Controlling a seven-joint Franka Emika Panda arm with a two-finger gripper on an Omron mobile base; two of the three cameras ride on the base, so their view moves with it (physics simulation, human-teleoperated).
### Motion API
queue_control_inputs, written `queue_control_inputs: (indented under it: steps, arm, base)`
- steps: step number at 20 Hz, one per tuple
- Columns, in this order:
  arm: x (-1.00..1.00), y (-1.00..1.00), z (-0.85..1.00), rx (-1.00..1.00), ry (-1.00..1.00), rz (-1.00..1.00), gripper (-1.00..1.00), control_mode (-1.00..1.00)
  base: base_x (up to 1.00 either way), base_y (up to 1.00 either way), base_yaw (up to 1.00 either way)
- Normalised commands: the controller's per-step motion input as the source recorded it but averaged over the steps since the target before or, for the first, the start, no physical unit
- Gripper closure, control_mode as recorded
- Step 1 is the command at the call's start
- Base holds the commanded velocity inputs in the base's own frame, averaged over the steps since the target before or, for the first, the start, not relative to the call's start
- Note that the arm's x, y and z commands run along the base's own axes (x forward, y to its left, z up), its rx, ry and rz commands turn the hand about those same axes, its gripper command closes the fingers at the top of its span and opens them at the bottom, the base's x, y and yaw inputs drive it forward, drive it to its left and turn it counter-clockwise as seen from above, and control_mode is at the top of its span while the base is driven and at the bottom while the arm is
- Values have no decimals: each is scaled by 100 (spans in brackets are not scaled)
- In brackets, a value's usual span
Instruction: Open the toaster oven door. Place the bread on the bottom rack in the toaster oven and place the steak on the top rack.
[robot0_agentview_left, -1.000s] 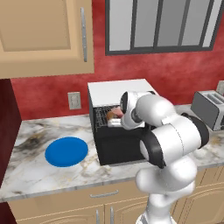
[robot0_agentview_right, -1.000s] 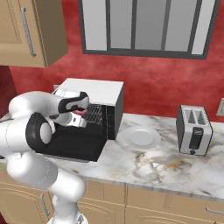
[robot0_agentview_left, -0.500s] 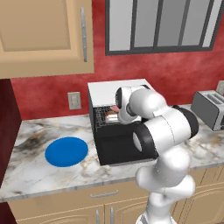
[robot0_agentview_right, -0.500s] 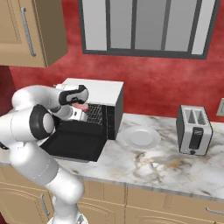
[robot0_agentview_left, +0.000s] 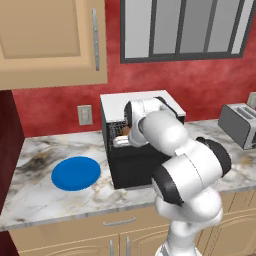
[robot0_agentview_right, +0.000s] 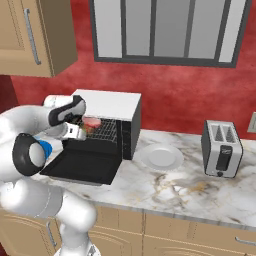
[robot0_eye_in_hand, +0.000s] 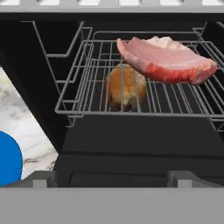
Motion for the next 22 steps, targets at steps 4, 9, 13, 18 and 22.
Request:
queue_control_inputs:
  steps: [4, 9, 13, 18, 22]
  arm:
    - [-100, 47, 56, 0, 2, 8, -100, -100]
    - [-90, 57, 84, 0, 0, 7, -100, -100]
    - [-59, 85, 88, -4, 0, 7, -100, -100]
    - [-42, 100, 94, -11, 0, 5, -100, -100]
    - [-35, 100, 97, -12, 0, 2, -100, -100]
  base:
    - [0, 0, 0]
    - [0, 0, 0]
    - [0, 0, 0]
    - [0, 0, 0]
    - [0, 0, 0]
